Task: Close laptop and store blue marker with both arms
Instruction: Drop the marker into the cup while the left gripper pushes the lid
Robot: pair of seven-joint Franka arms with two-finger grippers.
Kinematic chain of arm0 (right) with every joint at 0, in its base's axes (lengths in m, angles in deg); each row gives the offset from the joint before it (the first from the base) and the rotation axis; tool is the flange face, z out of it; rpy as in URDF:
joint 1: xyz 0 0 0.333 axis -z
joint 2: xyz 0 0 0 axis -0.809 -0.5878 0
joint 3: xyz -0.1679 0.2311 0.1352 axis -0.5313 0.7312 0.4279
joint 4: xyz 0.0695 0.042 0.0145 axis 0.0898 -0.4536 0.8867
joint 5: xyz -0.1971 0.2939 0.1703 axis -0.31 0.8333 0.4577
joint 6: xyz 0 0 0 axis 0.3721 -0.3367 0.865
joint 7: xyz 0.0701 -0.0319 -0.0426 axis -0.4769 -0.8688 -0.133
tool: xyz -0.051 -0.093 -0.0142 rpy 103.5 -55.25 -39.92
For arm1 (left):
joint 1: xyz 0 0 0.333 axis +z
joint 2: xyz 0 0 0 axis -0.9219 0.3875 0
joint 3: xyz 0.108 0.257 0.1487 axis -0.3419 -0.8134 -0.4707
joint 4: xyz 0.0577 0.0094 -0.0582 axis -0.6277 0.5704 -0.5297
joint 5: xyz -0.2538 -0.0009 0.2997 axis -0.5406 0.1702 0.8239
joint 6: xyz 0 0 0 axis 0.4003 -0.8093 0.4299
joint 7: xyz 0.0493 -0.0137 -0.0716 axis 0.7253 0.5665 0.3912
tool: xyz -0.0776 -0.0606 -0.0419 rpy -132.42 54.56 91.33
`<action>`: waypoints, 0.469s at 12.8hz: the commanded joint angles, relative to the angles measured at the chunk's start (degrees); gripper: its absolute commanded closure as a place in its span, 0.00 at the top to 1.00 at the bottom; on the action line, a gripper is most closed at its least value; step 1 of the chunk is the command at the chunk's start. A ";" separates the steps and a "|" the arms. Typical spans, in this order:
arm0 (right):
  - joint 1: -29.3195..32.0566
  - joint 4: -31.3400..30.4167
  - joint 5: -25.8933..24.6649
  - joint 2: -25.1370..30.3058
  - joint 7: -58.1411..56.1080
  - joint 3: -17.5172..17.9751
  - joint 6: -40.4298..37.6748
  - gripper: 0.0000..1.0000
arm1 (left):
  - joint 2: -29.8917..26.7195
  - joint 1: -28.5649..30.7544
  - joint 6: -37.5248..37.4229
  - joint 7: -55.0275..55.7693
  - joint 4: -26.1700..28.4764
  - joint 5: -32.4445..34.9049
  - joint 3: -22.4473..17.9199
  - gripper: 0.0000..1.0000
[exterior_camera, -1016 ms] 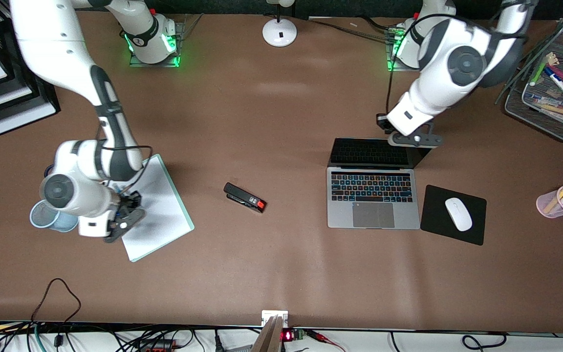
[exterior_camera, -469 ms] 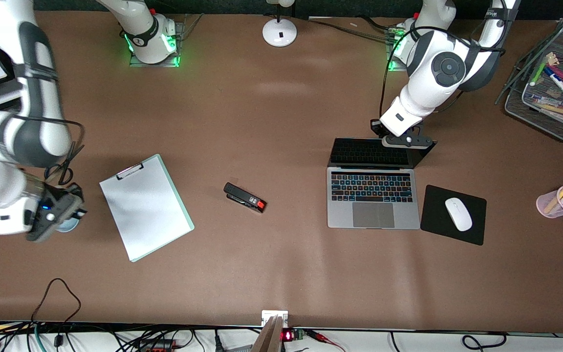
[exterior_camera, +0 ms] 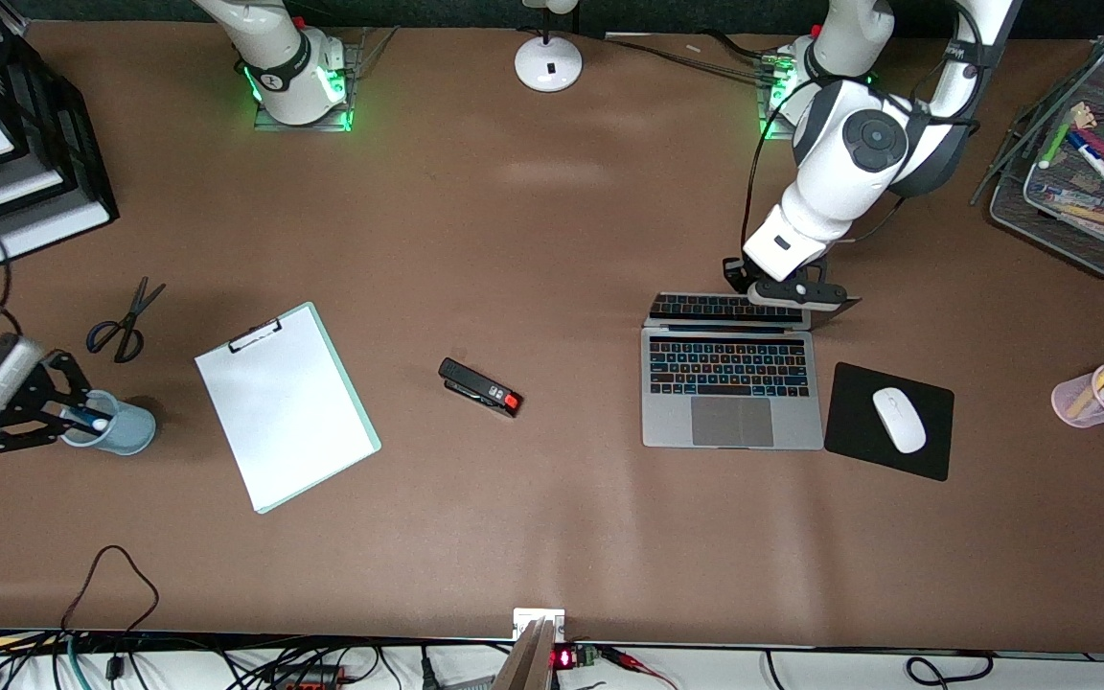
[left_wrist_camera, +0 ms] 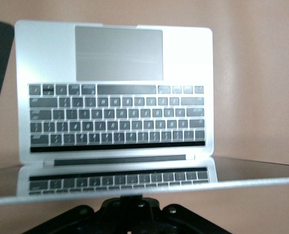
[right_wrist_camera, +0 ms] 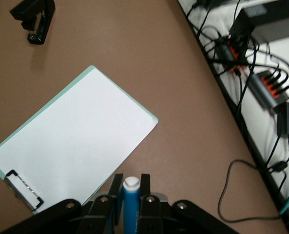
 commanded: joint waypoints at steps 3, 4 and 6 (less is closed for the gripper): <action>8.08 -0.17 15.09 -2.97 -18.07 0.87 -7.26 0.00 | 8.87 1.32 6.76 -0.86 -5.34 2.94 0.07 0.00; 9.40 -0.09 17.64 -4.29 -21.24 0.87 -7.87 0.00 | 10.45 2.02 6.76 -0.86 -7.19 3.82 0.07 0.00; 11.69 -0.09 20.73 -6.32 -24.42 0.96 -9.98 0.00 | 14.40 3.25 6.67 -0.60 -11.32 7.42 0.07 0.00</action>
